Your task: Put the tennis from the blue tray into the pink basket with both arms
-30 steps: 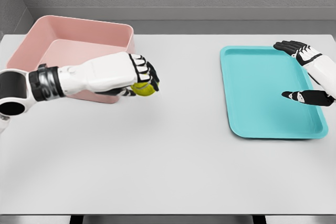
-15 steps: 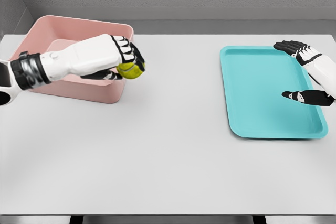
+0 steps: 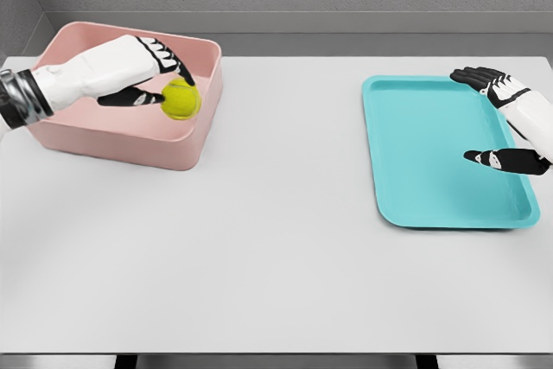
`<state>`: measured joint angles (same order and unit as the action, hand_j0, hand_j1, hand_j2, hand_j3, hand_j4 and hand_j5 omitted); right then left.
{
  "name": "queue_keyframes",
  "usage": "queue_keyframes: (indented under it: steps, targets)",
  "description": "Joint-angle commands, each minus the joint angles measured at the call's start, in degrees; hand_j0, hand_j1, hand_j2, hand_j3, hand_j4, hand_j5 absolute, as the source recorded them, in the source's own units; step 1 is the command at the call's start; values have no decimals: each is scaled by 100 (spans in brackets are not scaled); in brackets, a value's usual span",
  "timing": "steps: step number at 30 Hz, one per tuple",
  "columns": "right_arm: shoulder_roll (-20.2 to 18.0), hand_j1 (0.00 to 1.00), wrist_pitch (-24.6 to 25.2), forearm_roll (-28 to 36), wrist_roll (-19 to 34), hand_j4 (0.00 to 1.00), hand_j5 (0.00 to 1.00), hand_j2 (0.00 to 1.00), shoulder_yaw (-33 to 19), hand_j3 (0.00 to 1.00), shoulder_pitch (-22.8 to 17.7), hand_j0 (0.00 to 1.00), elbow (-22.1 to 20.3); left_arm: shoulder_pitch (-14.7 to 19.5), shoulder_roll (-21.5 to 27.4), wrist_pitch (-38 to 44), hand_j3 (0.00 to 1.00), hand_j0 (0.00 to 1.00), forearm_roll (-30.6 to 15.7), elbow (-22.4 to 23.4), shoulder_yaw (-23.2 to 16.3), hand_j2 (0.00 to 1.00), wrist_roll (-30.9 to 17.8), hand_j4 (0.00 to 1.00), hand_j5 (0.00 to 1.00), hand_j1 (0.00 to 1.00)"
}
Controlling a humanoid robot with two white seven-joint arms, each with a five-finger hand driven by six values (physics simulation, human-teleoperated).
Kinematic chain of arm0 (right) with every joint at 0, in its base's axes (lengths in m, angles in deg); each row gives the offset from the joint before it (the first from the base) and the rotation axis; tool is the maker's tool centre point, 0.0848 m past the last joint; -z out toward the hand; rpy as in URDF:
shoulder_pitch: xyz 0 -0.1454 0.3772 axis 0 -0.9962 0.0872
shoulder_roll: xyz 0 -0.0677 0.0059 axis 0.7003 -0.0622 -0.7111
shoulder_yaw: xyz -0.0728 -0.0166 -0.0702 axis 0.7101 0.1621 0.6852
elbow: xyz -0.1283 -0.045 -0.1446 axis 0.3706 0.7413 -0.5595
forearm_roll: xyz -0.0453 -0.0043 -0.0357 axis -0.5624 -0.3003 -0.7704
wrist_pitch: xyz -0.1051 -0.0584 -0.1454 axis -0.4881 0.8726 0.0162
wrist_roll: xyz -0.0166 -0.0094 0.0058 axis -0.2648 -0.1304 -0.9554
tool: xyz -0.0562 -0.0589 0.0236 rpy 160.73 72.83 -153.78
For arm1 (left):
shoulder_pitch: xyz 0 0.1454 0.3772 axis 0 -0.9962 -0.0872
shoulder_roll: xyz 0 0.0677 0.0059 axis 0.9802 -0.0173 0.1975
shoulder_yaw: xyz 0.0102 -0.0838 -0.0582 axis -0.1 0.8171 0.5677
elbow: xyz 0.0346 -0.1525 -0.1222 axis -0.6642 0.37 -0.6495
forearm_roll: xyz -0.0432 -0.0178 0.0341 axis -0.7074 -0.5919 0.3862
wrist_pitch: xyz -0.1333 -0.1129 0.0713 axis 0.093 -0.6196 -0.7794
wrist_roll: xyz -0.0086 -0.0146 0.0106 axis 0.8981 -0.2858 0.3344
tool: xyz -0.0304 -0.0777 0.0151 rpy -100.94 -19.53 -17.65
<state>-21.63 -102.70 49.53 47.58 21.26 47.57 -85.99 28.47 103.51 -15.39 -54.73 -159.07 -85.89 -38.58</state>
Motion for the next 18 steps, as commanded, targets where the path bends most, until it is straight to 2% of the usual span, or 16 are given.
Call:
queue_keyframes:
  steps: [1, 2, 4, 5, 10, 11, 16, 18]
  targets:
    - [-4, 100, 15, 45, -7, 100, 100, 100, -1, 100, 0, 100, -3, 0, 6, 9, 62, 62, -61, 201, 89, 62, 1, 62, 62, 62]
    - [-4, 100, 15, 45, -7, 100, 100, 100, -1, 100, 0, 100, -3, 0, 6, 9, 62, 62, -88, 333, 185, 62, 1, 62, 62, 62]
    - [-4, 100, 15, 45, -7, 100, 100, 100, -1, 100, 0, 100, -3, -26, 6, 9, 95, 95, -167, 456, 370, 95, 19, 95, 95, 95]
    - [-4, 100, 15, 45, -7, 100, 100, 100, -1, 100, 0, 100, -3, -35, 14, 9, 100, 100, -167, 448, 423, 100, 28, 100, 100, 100]
    - [-4, 100, 15, 45, -7, 100, 100, 100, -1, 100, 0, 100, -3, -97, 49, 9, 100, 100, -263, 368, 414, 100, 45, 100, 100, 100]
    - [-4, 100, 15, 45, -7, 100, 100, 100, -1, 100, 0, 100, -3, -193, 172, 9, 100, 100, -263, 368, 414, 100, 45, 100, 100, 100]
    - [-4, 100, 15, 45, -7, 100, 100, 100, -1, 100, -9, 100, -3, -343, 524, 9, 100, 100, -272, 544, 440, 100, 45, 100, 100, 100]
    - [-4, 100, 15, 45, -7, 100, 100, 100, -1, 100, -9, 100, -3, -352, 594, 9, 100, 100, -281, 764, 590, 100, 45, 100, 100, 100]
